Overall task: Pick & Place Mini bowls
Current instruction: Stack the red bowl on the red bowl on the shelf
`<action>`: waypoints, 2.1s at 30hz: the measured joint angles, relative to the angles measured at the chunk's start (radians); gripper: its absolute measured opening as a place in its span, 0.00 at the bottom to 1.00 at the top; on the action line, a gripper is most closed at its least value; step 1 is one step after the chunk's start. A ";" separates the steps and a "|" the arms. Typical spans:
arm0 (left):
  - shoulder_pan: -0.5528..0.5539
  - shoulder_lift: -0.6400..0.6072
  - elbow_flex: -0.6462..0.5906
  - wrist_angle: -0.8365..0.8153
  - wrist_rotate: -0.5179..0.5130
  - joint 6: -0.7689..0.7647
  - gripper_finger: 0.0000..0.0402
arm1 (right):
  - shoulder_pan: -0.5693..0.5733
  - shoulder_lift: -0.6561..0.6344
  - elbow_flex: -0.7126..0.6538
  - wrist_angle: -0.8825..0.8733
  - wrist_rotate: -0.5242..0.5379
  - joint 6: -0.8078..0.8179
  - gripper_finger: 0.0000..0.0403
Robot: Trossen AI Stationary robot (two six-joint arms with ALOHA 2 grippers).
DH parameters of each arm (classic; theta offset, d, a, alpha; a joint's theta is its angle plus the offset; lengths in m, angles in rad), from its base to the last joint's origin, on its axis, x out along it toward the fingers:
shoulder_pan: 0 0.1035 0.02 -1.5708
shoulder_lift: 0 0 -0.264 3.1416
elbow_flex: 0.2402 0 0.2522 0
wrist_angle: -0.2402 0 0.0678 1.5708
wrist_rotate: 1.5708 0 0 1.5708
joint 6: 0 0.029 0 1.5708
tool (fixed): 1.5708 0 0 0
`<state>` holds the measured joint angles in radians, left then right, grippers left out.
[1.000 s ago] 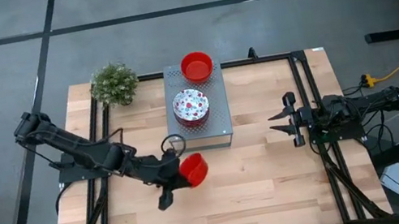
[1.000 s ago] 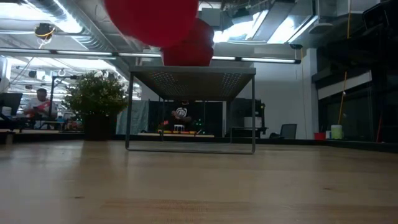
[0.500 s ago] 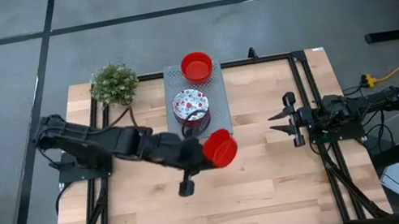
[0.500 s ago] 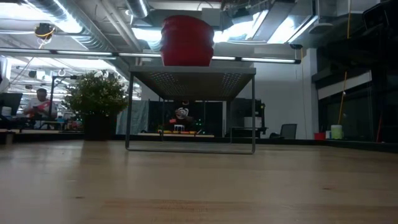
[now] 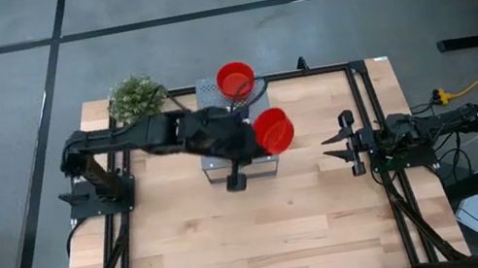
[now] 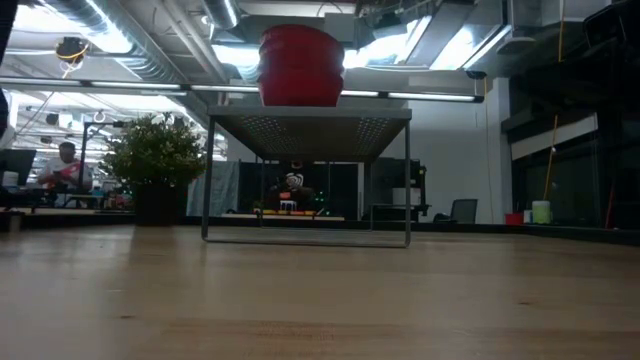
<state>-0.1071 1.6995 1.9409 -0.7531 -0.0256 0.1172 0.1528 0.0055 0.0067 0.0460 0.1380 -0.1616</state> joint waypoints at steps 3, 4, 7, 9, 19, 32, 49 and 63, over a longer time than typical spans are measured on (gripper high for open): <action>0.045 0.024 0.050 -0.040 0.010 0.034 0.01 | 0.000 0.000 0.000 0.000 0.000 0.000 0.32; 0.059 0.026 0.058 -0.038 0.011 0.045 0.01 | 0.000 0.000 0.000 0.000 0.000 0.000 0.32; 0.106 0.026 0.062 -0.038 0.009 0.073 0.01 | 0.000 0.000 0.000 0.000 0.000 0.000 0.32; 0.136 0.028 0.062 -0.039 -0.001 0.087 0.01 | 0.000 0.000 0.000 0.000 0.000 0.000 0.32; 0.318 0.028 0.063 -0.078 -0.063 0.149 0.01 | 0.000 0.000 0.000 0.000 0.000 0.000 0.32; 0.486 0.138 0.063 -0.185 -0.085 0.263 0.01 | 0.000 0.000 0.000 -0.001 0.000 0.000 0.32; 0.507 0.235 0.063 -0.214 -0.088 0.213 0.01 | 0.000 0.000 0.000 -0.001 0.000 0.000 0.32; 0.491 0.235 0.063 -0.224 -0.184 0.156 0.16 | 0.000 0.000 0.000 -0.001 0.000 0.000 0.32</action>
<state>0.3840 1.9347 2.0037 -0.9775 -0.2096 0.2735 0.1528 0.0055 0.0067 0.0455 0.1375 -0.1616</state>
